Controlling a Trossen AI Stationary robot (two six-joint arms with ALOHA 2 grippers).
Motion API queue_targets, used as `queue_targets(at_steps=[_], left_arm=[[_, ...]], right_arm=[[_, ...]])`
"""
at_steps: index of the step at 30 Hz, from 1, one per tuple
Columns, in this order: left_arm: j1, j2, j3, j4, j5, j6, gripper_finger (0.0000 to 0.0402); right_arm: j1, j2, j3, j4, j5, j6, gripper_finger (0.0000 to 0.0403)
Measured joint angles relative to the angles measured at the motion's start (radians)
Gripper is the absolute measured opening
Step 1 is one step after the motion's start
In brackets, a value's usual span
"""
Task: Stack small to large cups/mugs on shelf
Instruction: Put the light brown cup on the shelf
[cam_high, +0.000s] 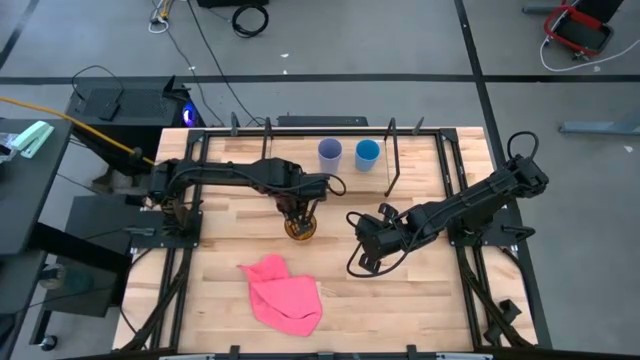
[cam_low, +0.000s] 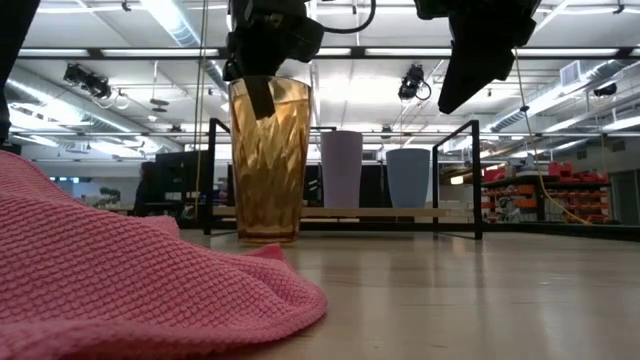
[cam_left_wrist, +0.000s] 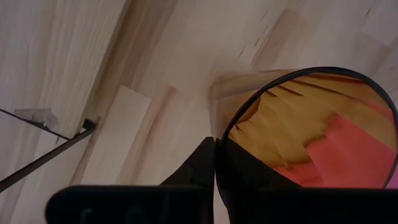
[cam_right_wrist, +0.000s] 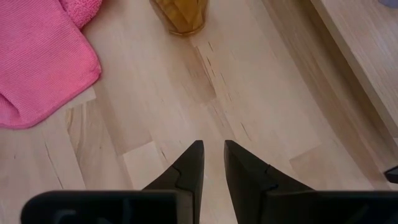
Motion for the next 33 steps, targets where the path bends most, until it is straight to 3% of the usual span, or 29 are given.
queue_targets(at_steps=[33], left_arm=[[0.016,-0.017,0.0,-0.008,-0.001,-0.006,0.01]], right_arm=[[0.0,0.0,0.0,0.0,0.0,0.0,0.0071]])
